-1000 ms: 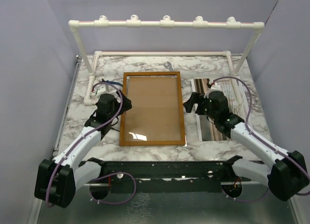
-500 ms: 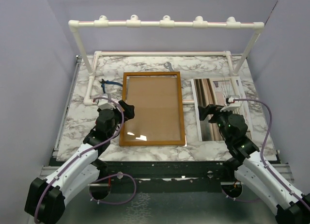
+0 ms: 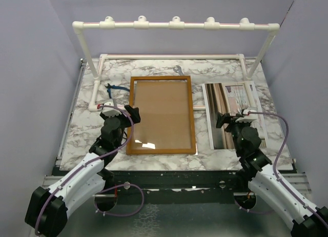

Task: Take the photo out of the frame

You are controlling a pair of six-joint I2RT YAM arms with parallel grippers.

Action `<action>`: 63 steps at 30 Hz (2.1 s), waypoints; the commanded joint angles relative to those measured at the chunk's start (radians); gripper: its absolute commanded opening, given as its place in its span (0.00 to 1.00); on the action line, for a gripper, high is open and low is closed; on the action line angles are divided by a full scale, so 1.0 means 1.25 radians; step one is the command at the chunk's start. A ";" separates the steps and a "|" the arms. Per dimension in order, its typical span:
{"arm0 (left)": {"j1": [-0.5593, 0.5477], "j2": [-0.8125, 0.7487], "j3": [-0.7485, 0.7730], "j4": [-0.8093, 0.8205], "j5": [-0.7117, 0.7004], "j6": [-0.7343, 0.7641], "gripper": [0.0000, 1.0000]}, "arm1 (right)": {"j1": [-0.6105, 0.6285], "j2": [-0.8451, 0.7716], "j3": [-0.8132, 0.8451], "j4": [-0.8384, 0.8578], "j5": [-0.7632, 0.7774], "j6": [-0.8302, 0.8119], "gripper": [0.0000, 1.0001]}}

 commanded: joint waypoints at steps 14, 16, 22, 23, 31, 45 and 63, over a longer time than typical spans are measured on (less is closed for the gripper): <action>-0.003 0.065 0.000 0.088 -0.051 0.065 0.99 | 0.001 0.140 -0.045 0.236 -0.030 -0.132 0.93; -0.003 0.072 0.005 0.093 -0.090 0.097 0.99 | -0.021 0.167 -0.049 0.296 -0.048 -0.139 0.92; -0.003 0.080 -0.043 0.196 -0.180 0.176 0.99 | -0.202 0.337 -0.024 0.431 -0.104 -0.097 0.92; -0.003 0.090 -0.052 0.220 -0.194 0.188 0.99 | -0.245 0.358 -0.025 0.448 -0.148 -0.072 0.91; 0.021 0.261 -0.036 0.366 -0.264 0.327 0.99 | -0.305 0.574 -0.065 0.689 -0.142 -0.100 0.91; 0.186 0.494 -0.105 0.663 -0.196 0.340 0.99 | -0.369 0.847 -0.006 0.858 -0.254 -0.159 1.00; 0.237 0.713 -0.077 0.865 -0.029 0.416 0.99 | -0.371 0.851 -0.005 0.869 -0.229 -0.150 1.00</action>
